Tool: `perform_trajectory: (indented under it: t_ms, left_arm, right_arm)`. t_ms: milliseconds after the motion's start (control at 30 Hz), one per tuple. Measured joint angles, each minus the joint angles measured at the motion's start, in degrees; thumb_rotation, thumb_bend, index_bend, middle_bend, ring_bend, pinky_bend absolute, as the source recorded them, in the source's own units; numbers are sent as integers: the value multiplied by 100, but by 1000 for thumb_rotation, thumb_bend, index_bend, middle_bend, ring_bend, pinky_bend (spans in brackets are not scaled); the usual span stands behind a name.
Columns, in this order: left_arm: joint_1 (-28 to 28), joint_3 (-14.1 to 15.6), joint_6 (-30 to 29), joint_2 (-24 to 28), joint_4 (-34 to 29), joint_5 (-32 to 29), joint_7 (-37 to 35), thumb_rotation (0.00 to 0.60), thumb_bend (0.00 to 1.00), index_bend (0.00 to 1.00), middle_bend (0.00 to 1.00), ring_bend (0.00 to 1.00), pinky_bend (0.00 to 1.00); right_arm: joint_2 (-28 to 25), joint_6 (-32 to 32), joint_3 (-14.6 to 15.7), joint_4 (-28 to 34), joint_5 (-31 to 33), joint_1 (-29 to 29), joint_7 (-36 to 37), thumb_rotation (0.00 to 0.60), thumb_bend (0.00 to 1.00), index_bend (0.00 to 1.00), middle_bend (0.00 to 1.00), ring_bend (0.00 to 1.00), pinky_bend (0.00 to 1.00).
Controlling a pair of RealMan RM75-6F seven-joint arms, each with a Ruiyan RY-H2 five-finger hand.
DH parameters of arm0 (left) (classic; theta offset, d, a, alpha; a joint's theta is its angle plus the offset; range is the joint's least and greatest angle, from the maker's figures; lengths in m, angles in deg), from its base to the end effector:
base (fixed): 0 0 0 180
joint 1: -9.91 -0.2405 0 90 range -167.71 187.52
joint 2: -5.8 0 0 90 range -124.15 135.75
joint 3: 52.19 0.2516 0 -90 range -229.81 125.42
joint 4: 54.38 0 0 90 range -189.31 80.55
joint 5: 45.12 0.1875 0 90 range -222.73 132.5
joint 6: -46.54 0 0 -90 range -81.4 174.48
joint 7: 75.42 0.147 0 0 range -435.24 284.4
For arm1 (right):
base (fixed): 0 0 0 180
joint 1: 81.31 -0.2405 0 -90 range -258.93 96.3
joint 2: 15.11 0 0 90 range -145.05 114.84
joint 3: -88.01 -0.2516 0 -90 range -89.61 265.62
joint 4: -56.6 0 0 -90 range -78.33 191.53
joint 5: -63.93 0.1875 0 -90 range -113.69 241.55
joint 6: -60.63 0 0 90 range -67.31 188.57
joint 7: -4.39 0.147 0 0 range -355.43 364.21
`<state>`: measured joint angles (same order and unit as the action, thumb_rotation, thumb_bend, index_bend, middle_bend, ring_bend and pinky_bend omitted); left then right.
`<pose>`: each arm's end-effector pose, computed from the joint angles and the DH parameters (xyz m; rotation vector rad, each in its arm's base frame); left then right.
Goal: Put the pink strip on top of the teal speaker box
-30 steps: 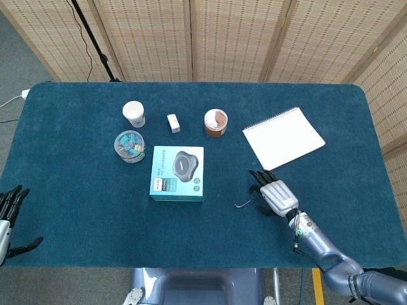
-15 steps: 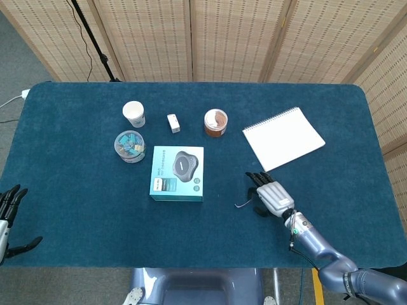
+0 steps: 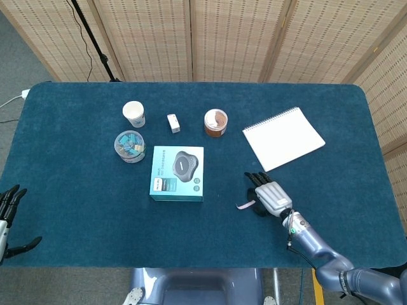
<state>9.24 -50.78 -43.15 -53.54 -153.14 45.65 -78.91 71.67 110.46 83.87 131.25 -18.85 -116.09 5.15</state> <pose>-0.2883 0.1390 0.1903 -1.3617 -0.9964 -0.9475 -0.2163 -0.3091 0.0002 1.9947 -1.0395 0.8428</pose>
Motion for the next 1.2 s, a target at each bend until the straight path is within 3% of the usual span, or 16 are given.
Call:
perform_trajectory:
  t_ms: [433,933,1200]
  left_arm:
    - [-9,1,-13,18,7,10,-66,600,0,0,0,0,0]
    - [-19,7,-29,28,14,31,-101,600,0,0,0,0,0]
    - [-22,13,-34,47,18,45,-147,600,0,0,0,0,0]
  right_arm:
    - [71,75,17,-66,76,-18,-12,600,620,583,0,0,0]
    - [-177,316,-11,213,68,21,17,600,634,599,0,0,0]
    - [-550,596,-299,637,119,-21,-295,600,639,601,0,0,0]
